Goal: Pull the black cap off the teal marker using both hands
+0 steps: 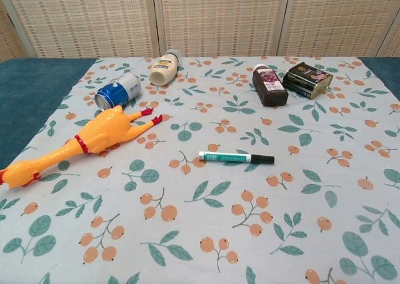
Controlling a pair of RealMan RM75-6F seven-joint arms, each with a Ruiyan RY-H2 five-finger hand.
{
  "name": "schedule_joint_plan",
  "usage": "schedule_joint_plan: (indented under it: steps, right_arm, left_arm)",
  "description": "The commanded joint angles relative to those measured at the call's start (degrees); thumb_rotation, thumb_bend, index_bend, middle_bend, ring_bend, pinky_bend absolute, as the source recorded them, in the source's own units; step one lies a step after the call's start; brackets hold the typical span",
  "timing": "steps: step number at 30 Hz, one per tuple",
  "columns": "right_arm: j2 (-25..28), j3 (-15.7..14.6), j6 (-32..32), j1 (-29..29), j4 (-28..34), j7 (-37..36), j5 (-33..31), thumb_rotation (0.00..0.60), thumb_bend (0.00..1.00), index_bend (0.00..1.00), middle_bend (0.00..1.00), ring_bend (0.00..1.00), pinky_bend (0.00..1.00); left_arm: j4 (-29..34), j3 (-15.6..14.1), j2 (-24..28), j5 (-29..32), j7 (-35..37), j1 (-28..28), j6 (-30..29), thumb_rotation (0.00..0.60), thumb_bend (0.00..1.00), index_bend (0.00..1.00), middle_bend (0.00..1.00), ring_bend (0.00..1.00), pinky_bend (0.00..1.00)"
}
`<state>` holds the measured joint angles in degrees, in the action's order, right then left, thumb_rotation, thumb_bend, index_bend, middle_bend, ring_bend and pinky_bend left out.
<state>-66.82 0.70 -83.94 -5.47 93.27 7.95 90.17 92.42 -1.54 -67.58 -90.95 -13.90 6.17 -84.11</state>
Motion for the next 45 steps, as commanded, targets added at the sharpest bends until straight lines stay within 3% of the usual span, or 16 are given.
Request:
schedule_joint_plan:
  steps: [1,6,8,14,19,21,27,32,38,45]
  right_arm:
    - [0.07,0.06,-0.11,0.04,0.05,-0.05,0.01,0.55,0.18,0.0,0.0,0.0,0.0]
    - [0.15,0.24,0.05,0.08,-0.16,-0.11,-0.49,0.55,0.18,0.0,0.0,0.0,0.0]
    - [-0.01,0.37,0.2,0.02,-0.41,0.16,-0.72,0.549,0.18,0.0,0.0,0.0,0.0]
    - [-0.79,0.8,0.57,-0.26,-0.95,1.19,-1.3,0.55,0.18,0.0,0.0,0.0,0.0]
    - [-1.39,0.91,0.59,-0.31,-1.28,2.1,-1.45,0.551,0.18,0.0,0.0,0.0,0.0]
    - [-1.67,0.91,0.86,-0.43,-1.5,2.39,-1.55,0.55,0.18,0.0,0.0,0.0,0.0]
    - [-2.06,0.96,1.94,-0.86,-2.05,2.52,-2.13,0.55,0.18,0.0,0.0,0.0,0.0]
    - [-2.04,1.34,2.39,-1.0,-2.3,2.52,-3.14,0.549,0.18,0.0,0.0,0.0,0.0]
    - [-2.31,1.62,2.76,-1.12,-2.57,2.79,-3.98,0.549,0.18,0.0,0.0,0.0,0.0]
    - [-2.6,1.86,3.87,-1.47,-3.02,2.71,-5.21,0.55,0.18,0.0,0.0,0.0,0.0]
  left_arm:
    - [-0.14,-0.25,-0.28,-0.62,0.04,-0.09,-0.24,0.6,0.46,0.0,0.0,0.0,0.1]
    - [-1.19,-0.65,-2.7,-3.39,-0.33,0.69,-0.25,0.6,0.46,0.0,0.0,0.0,0.1]
    - [-2.63,-0.42,-5.05,-6.08,-3.29,1.65,-0.64,0.6,0.46,0.0,0.08,0.06,0.17]
    - [-0.43,-0.28,-10.53,-8.73,-16.91,5.78,6.61,0.6,0.46,0.01,0.56,0.62,0.68]
    - [0.9,2.11,-15.89,-4.27,-26.1,10.2,15.94,0.6,0.46,0.1,0.89,0.91,0.92]
    - [0.41,3.71,-18.77,-2.58,-28.67,12.33,18.77,0.6,0.46,0.13,0.96,0.97,0.97]
    - [-4.05,7.81,-26.58,0.08,-31.81,17.68,22.41,0.6,0.46,0.27,1.0,1.0,1.0]
    - [-7.44,10.19,-30.95,4.85,-32.54,20.82,25.5,0.6,0.46,0.27,1.0,1.0,1.0]
    - [-12.69,10.99,-36.13,7.22,-29.42,24.88,28.54,0.6,0.41,0.27,1.0,1.0,1.0]
    - [-19.44,11.84,-42.41,6.12,-26.23,28.8,27.25,0.6,0.39,0.32,1.0,1.0,1.0]
